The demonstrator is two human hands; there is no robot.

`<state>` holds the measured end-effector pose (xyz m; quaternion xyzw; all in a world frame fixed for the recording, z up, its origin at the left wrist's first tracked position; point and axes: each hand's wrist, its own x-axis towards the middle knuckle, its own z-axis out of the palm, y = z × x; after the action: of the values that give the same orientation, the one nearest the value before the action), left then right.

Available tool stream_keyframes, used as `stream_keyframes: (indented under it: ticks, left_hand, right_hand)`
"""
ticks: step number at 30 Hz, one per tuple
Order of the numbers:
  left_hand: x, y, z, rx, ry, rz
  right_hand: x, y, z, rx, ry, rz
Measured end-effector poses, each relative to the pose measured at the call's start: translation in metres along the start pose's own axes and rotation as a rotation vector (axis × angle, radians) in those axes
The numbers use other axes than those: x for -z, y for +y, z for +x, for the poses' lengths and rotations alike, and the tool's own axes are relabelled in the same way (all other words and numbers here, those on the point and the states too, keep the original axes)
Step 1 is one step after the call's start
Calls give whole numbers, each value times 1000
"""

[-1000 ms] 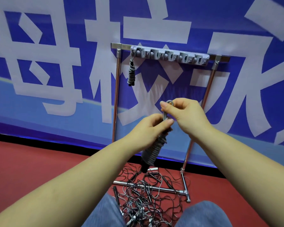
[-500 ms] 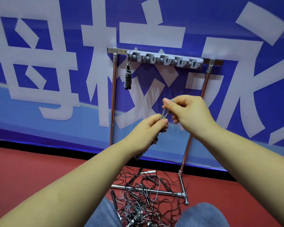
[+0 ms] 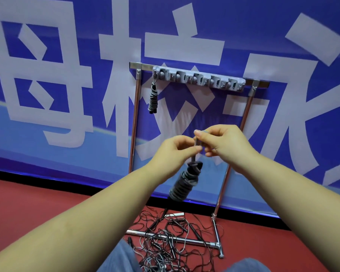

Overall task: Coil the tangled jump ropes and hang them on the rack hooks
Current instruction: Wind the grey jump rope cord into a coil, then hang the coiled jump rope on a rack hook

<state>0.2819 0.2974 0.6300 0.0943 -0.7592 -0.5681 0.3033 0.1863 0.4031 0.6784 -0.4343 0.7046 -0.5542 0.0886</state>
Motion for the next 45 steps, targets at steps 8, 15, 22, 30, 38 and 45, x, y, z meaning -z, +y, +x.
stream_keyframes:
  ticks: [8, 15, 22, 30, 38, 45]
  left_hand:
    - [16, 12, 58, 77, 1, -132]
    - [43, 30, 128, 107, 39, -131]
    - [82, 50, 199, 104, 39, -139]
    - [115, 43, 283, 103, 140, -182]
    - [128, -3, 359, 137, 345, -221]
    - [128, -46, 398, 183, 456, -230]
  right_hand:
    - [5, 2, 51, -88, -67, 79]
    - [9, -8, 122, -134, -44, 176]
    - [3, -31, 205, -58, -49, 149]
    - [-10, -25, 305, -104, -32, 218]
    - [-55, 8, 395, -232, 158, 248]
    - [-86, 50, 442, -311, 300, 144]
